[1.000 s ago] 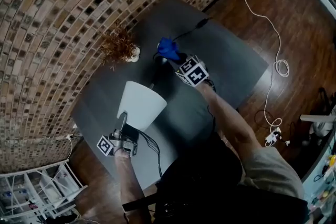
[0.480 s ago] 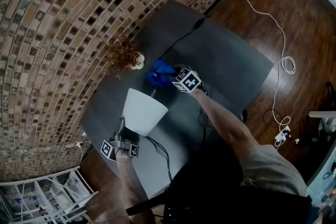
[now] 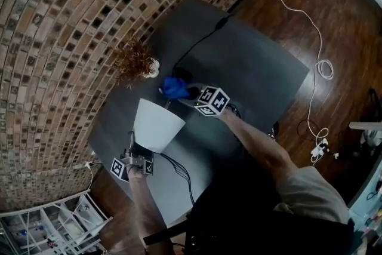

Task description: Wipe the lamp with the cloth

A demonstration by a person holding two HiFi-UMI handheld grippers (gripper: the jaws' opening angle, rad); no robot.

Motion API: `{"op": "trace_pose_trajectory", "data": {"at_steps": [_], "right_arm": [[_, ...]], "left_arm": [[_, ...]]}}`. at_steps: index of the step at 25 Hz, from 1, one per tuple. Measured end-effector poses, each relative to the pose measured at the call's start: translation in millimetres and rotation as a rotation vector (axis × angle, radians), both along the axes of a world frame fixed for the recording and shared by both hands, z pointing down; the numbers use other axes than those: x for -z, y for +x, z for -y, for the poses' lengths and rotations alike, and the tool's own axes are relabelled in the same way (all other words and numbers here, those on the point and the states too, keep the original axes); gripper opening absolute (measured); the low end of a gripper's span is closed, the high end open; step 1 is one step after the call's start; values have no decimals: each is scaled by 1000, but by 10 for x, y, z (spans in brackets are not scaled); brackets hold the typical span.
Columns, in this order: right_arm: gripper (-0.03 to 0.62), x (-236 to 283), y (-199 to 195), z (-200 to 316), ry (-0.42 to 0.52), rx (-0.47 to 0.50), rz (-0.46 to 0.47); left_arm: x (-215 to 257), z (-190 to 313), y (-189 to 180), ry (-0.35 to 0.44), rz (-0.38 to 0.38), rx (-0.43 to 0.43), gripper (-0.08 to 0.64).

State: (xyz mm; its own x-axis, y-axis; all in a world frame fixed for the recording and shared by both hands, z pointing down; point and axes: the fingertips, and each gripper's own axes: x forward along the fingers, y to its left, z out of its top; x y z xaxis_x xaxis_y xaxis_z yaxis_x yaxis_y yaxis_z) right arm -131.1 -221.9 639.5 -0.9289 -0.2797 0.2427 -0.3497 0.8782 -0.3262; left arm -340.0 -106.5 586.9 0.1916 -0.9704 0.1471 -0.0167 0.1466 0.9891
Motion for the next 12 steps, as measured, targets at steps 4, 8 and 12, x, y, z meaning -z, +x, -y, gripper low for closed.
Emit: {"op": "trace_pose_trajectory", "data": {"at_steps": [4,8,12], "right_arm": [[100,-342,-580,-495,79,245,-115],[100,-438,-327,-214,88,140,-157],[100,-662,106,313,-12,-83,-201]], "left_arm": [[-25,-6,-18,-14,13,11,146],[-16,15,-12,-31,43,-9,118],[-20,75,-21,-29,38,-24,121]]}}
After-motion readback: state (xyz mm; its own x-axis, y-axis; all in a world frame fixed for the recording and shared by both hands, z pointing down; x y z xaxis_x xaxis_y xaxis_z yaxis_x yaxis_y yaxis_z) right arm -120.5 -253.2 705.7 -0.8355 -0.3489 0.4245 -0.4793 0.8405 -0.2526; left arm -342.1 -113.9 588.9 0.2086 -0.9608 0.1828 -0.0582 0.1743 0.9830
